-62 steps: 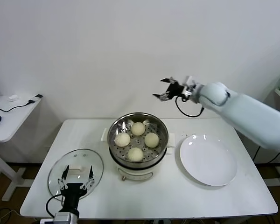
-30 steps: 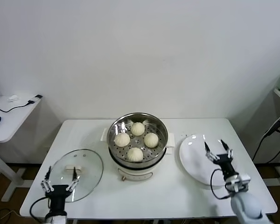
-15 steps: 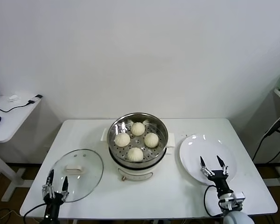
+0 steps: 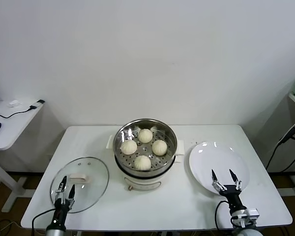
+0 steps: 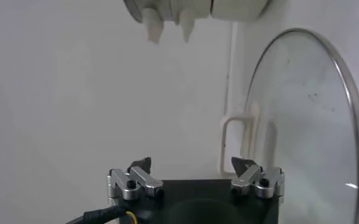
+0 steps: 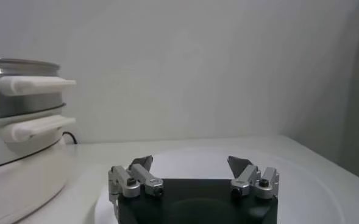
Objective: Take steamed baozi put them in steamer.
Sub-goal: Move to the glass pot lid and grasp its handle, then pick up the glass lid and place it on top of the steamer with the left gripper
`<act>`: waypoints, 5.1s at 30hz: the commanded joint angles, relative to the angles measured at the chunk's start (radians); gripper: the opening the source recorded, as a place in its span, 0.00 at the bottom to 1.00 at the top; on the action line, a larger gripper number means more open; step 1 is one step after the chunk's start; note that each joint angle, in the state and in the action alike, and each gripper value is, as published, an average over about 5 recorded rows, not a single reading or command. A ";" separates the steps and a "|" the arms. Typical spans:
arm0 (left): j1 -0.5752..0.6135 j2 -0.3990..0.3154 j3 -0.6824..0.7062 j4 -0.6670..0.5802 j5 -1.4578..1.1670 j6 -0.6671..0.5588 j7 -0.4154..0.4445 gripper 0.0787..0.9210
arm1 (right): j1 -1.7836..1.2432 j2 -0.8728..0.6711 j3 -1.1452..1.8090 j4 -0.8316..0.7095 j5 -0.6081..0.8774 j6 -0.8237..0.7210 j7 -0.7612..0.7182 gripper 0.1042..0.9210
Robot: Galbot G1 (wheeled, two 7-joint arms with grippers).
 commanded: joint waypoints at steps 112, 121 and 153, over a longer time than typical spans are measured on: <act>-0.516 -0.263 0.771 -0.274 0.349 0.857 0.788 0.07 | -0.080 0.071 0.066 0.066 -0.149 0.026 0.023 0.88; -0.504 -0.244 0.747 -0.265 0.382 0.845 0.792 0.07 | -0.084 0.066 0.069 0.061 -0.147 0.040 0.025 0.88; -0.482 -0.224 0.711 -0.244 0.382 0.815 0.770 0.07 | -0.087 0.073 0.064 0.053 -0.161 0.091 0.022 0.88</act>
